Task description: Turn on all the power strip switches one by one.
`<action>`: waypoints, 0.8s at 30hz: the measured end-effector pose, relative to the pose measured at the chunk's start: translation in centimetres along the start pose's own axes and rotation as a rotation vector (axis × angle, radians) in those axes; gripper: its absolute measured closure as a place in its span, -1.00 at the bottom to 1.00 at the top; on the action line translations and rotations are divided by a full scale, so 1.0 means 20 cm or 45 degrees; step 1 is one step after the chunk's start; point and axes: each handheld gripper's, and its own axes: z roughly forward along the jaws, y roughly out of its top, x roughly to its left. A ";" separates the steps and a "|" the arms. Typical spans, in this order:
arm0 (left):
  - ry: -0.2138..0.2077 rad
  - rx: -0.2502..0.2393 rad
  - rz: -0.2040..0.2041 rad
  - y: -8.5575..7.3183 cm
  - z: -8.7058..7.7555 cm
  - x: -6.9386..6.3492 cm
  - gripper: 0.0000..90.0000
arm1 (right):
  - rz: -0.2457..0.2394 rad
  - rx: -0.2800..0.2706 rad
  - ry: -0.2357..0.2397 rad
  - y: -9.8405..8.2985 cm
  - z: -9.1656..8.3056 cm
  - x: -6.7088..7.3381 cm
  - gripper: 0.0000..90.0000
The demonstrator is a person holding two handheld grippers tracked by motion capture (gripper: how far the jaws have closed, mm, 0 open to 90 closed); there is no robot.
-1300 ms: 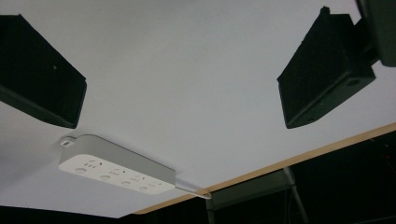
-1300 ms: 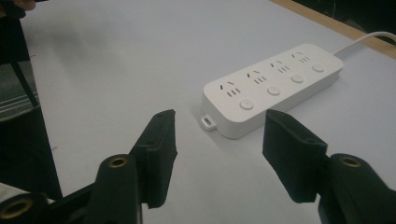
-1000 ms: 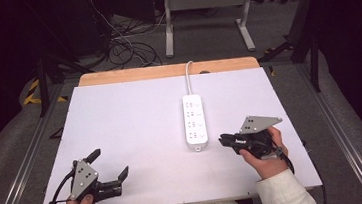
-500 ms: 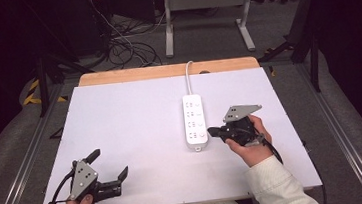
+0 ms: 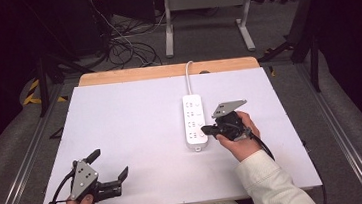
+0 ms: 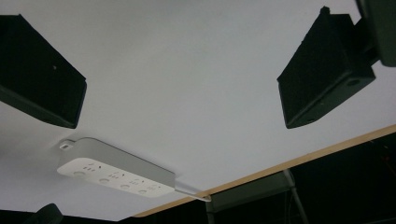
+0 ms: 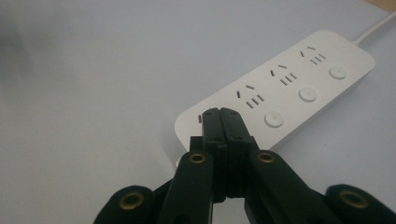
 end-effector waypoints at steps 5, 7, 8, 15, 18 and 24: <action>0.001 -0.001 -0.002 0.00 0.00 0.00 -0.97 | -0.006 0.045 -0.007 0.00 0.05 -0.01 1.00; 0.000 0.002 0.000 0.00 0.00 0.00 -0.97 | -0.005 0.058 -0.013 0.00 0.07 -0.02 1.00; 0.002 0.004 0.008 0.00 0.00 0.00 -0.97 | -0.003 0.063 -0.015 0.00 0.08 -0.02 1.00; -0.002 0.006 -0.001 0.00 0.00 0.00 -0.97 | 0.002 0.112 -0.021 -0.01 0.13 -0.04 1.00; -0.006 0.010 0.002 0.00 0.01 0.00 -0.97 | -0.004 0.131 -0.019 -0.01 0.15 -0.05 1.00; -0.007 0.012 0.013 0.00 0.01 0.00 -0.96 | 0.004 0.158 -0.030 -0.01 0.18 -0.06 1.00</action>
